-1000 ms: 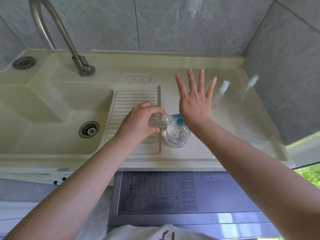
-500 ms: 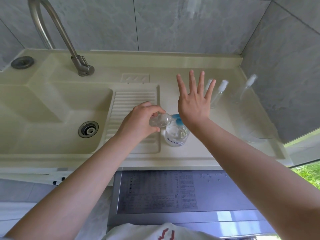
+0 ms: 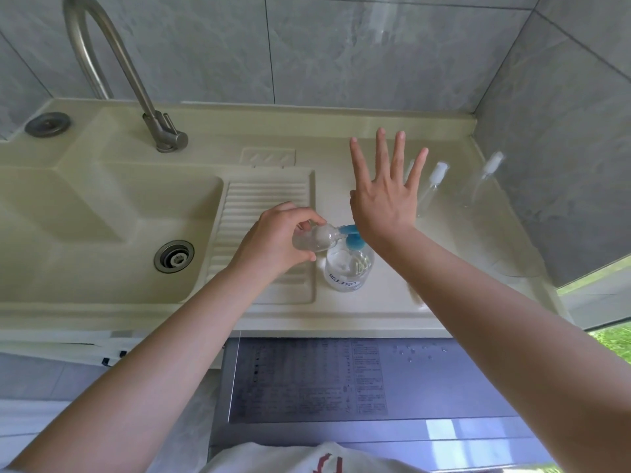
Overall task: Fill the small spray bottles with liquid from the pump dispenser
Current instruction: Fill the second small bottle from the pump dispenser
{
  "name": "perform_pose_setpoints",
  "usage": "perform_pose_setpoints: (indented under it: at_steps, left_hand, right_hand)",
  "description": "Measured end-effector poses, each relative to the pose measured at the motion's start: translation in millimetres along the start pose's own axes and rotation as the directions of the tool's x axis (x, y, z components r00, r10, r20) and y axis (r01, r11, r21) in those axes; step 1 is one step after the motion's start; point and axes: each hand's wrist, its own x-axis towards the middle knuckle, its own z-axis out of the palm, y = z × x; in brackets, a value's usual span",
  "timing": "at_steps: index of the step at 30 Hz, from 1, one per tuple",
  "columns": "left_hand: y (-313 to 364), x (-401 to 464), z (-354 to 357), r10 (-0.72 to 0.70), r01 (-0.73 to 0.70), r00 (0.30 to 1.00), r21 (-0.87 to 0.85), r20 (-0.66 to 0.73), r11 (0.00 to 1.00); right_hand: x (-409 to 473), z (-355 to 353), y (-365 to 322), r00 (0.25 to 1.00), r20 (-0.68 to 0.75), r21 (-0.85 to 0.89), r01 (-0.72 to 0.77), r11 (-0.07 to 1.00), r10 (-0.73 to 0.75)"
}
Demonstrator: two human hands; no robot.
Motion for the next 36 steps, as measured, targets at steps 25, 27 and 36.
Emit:
perform_pose_setpoints:
  at_steps: [25, 27, 36]
  left_hand:
    - [8, 1, -4, -0.031, 0.032, 0.999, -0.038, 0.030, 0.999]
    - [7, 1, -4, -0.029, 0.029, 1.000, -0.040, 0.010, 0.999]
    - [7, 2, -1, -0.013, 0.013, 1.000, -0.032, 0.002, 0.999]
  right_hand:
    - [-1, -5, 0, 1.000, -0.014, 0.097, 0.002, 0.995, -0.001]
    - [0, -7, 0, 0.995, -0.098, 0.087, 0.042, 0.995, -0.034]
    - [-5, -6, -1, 0.997, -0.078, 0.032, 0.012, 0.999, -0.009]
